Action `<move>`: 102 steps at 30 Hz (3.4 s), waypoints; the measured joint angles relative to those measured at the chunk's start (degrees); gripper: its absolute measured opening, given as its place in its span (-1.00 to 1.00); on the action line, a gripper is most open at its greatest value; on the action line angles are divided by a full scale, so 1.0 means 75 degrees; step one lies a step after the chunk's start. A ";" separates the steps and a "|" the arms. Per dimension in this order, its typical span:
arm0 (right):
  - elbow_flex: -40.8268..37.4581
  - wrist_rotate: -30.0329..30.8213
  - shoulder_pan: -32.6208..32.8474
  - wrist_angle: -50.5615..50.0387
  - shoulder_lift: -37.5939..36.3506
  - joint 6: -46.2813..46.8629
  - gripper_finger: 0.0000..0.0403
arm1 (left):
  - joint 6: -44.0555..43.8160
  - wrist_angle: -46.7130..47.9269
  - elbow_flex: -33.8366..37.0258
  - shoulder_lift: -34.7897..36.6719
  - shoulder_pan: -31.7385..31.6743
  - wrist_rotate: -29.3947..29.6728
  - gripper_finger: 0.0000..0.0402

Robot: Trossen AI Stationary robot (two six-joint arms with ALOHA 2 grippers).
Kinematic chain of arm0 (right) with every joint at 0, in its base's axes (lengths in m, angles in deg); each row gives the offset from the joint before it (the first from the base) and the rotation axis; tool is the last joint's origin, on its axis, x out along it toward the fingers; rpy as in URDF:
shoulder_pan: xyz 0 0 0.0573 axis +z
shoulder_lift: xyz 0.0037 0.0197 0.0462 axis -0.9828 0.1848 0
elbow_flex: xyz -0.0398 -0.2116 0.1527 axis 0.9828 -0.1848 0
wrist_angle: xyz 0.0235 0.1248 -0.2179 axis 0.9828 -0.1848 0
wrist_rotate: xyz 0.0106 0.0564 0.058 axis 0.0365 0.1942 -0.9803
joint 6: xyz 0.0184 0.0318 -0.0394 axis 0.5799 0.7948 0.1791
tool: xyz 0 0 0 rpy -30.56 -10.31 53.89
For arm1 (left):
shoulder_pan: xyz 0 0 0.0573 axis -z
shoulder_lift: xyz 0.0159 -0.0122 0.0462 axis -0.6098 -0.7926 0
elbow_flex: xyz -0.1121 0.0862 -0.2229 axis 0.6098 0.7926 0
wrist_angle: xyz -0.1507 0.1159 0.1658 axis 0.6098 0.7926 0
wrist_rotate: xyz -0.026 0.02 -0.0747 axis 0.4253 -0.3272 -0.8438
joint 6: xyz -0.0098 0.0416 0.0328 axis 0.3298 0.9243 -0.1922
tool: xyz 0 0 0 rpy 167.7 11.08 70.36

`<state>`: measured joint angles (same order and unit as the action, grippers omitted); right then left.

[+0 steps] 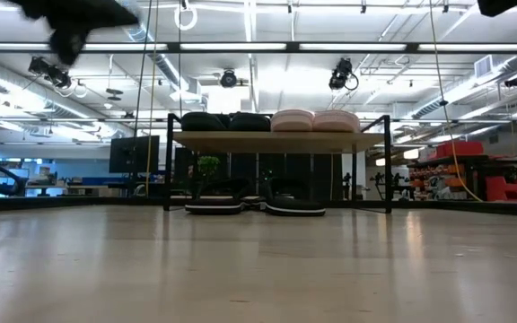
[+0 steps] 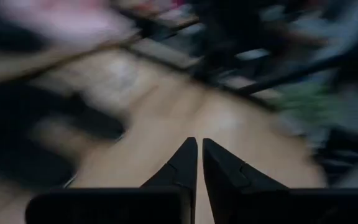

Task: Pick and place slides into the shelf
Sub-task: Return to Home Position

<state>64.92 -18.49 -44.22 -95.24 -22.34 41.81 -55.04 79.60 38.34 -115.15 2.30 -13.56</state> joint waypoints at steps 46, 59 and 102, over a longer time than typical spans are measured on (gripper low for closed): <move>0.0259 0.1056 -0.0015 -0.2455 -0.1566 0.1110 -0.94 | 0.3582 0.0571 0.0467 0.5016 -0.4707 -0.5747 -0.86; 0.0259 0.0977 -0.0015 -0.2455 -0.1560 0.1147 -0.93 | 0.3237 0.2036 0.0464 0.6519 -0.4718 -0.5717 -0.85; 0.0259 0.1192 -0.0017 -0.2421 -0.1554 0.0408 -0.93 | 0.3332 -0.0841 0.3510 0.7576 -0.4741 -0.6029 -0.87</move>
<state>66.86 -9.55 -44.34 -113.40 -34.00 44.87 -30.05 73.29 64.66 -58.32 -33.26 -58.77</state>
